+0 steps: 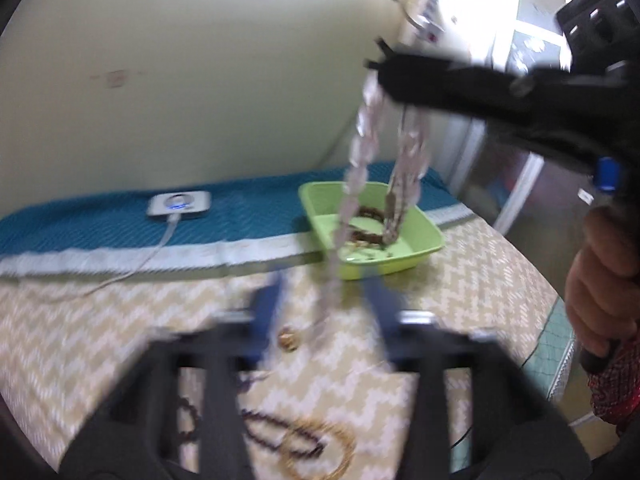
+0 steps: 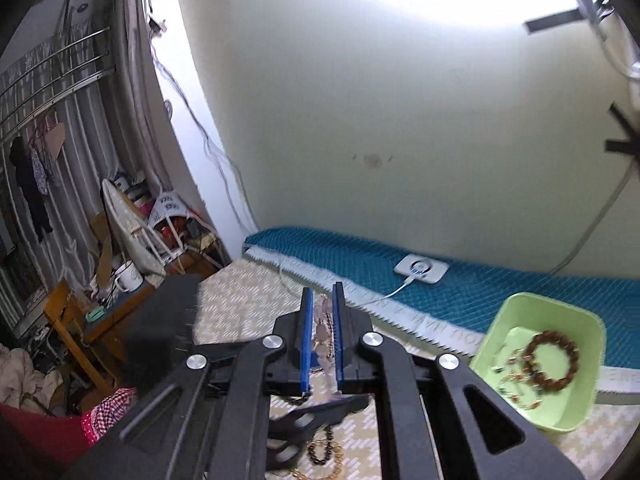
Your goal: Organize jewelry
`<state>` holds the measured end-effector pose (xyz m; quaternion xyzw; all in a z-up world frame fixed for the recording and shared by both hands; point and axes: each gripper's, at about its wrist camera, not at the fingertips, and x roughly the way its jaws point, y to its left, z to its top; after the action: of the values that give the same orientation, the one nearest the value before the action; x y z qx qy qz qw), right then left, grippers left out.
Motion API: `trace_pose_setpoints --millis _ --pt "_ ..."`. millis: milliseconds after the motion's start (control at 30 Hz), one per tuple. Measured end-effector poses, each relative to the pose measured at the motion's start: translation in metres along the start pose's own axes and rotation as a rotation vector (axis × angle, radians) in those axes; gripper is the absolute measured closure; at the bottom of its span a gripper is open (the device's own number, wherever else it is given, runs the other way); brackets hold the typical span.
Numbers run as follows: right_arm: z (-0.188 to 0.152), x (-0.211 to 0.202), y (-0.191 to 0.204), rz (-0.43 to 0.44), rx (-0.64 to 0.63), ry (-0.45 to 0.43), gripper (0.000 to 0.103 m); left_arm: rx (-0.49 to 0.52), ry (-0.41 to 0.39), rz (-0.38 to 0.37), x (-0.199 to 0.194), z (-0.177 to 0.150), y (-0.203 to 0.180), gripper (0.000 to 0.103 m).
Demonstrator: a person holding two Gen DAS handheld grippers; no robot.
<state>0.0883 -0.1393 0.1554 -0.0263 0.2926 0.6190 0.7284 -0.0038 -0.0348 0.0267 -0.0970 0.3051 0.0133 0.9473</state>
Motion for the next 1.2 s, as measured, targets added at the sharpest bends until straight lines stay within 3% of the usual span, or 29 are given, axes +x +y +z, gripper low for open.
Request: trace_pose_setpoints --millis 233,367,433,467,533,567,667,767,1033,1200 --pt "0.000 -0.033 -0.057 -0.118 0.053 -0.048 0.103 0.042 0.001 -0.055 0.032 0.052 -0.038 0.098" --pt "-0.008 -0.036 -0.102 -0.174 0.104 -0.049 0.103 0.073 0.035 -0.034 0.066 0.073 -0.059 0.098" --pt "-0.019 -0.027 -0.129 -0.262 0.106 -0.036 0.103 0.083 0.078 0.007 0.093 0.078 -0.065 0.082" --pt "-0.026 -0.023 -0.142 -0.323 0.111 -0.026 0.092 0.081 0.104 0.045 0.107 0.078 -0.065 0.063" --pt "-0.039 -0.026 -0.157 -0.370 0.130 -0.025 0.075 0.066 0.145 0.091 0.122 0.074 -0.060 0.061" --pt "-0.048 -0.031 -0.165 -0.355 0.157 -0.034 0.076 0.053 0.158 0.084 0.123 0.071 -0.057 0.061" --pt "-0.069 -0.044 -0.173 -0.306 0.229 -0.045 0.076 0.047 0.146 0.084 0.102 0.054 -0.045 0.061" --pt "-0.090 -0.054 -0.166 -0.276 0.236 -0.033 0.076 -0.008 0.122 0.119 0.056 0.032 -0.013 0.061" --pt "-0.171 -0.016 -0.107 -0.231 0.207 0.184 0.075 -0.169 0.097 0.307 -0.054 -0.055 0.071 0.058" --pt "-0.194 0.010 -0.081 -0.154 0.291 0.225 0.075 -0.248 0.105 0.335 -0.078 -0.101 0.094 0.058"
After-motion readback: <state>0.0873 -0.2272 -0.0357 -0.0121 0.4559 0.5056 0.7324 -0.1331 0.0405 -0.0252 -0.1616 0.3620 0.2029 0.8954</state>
